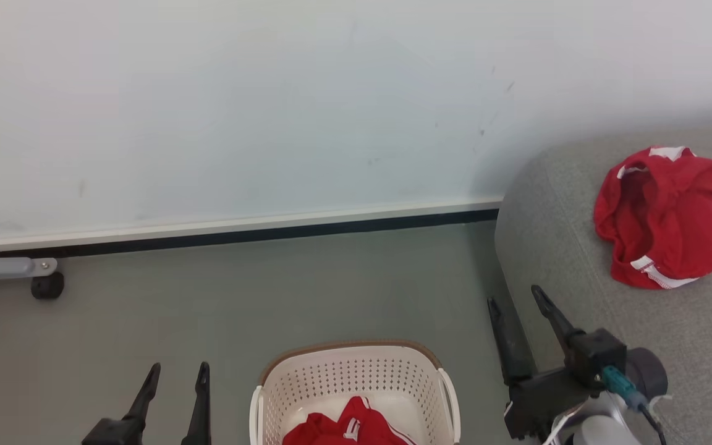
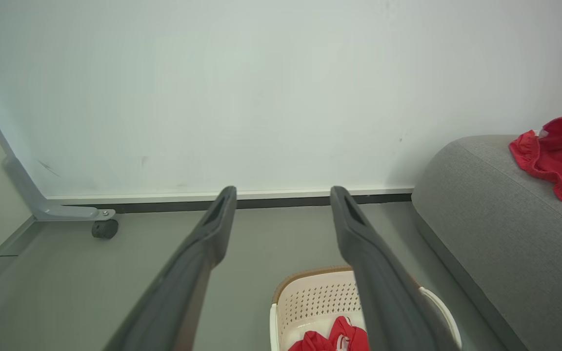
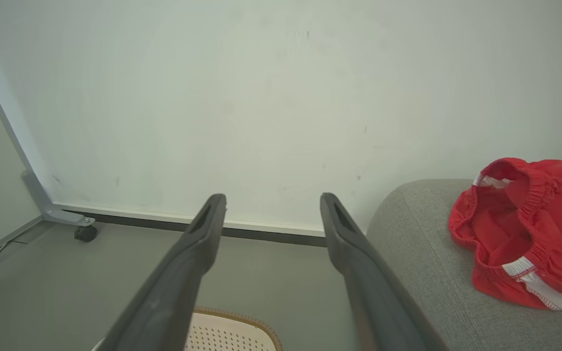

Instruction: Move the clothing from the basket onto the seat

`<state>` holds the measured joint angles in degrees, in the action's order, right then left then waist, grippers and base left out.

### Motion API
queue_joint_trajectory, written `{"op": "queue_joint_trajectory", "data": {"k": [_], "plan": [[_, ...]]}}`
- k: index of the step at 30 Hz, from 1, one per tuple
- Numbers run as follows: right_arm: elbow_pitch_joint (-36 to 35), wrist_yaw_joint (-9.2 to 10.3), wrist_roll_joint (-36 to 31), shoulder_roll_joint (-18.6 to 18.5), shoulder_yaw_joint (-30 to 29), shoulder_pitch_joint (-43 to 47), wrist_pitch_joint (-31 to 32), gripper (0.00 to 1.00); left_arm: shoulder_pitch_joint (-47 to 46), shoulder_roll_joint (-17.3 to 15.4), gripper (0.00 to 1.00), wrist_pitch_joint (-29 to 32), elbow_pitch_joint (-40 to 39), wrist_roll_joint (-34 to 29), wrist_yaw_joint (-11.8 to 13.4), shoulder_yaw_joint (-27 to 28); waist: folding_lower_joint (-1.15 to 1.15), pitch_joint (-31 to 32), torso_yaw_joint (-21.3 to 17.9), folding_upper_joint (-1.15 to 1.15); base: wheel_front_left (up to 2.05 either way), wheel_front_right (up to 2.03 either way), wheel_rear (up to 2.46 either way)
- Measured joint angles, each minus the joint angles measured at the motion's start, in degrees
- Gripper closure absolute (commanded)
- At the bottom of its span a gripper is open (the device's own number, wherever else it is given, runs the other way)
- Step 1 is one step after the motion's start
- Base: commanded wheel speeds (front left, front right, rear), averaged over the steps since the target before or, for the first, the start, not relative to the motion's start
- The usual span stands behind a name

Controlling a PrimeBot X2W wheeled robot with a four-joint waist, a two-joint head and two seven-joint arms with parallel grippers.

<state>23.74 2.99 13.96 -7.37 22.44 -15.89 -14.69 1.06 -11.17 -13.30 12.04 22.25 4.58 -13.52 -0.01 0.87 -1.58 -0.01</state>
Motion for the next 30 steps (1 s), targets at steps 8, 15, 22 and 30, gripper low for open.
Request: {"op": "queue_joint_trajectory", "data": {"k": [8,15,22,30], "plan": [[-8.4,1.19,-2.0,-0.2,1.2,8.2,0.0,0.00,4.2,-0.2,0.00,-0.5,-3.3,1.3,0.9,2.4,0.01,1.4,0.5,0.01,0.00,0.00,0.00],[-13.6,2.34,-2.5,-1.1,0.3,12.4,0.0,0.00,6.9,-0.2,0.00,-0.6,-5.2,1.4,1.5,4.1,0.01,1.5,0.2,0.01,0.00,0.00,0.00],[-17.5,3.13,-2.6,-1.5,-1.7,15.7,0.0,0.00,8.9,-0.4,0.00,-0.7,-6.9,1.4,1.8,5.7,0.01,1.5,-0.1,0.01,0.00,0.00,0.00],[-19.9,3.56,-3.0,-1.7,-2.9,16.8,0.0,0.00,10.1,-0.1,0.00,-0.7,-8.2,1.1,2.0,6.1,0.01,1.4,-0.3,0.01,0.00,0.00,0.00]]}}
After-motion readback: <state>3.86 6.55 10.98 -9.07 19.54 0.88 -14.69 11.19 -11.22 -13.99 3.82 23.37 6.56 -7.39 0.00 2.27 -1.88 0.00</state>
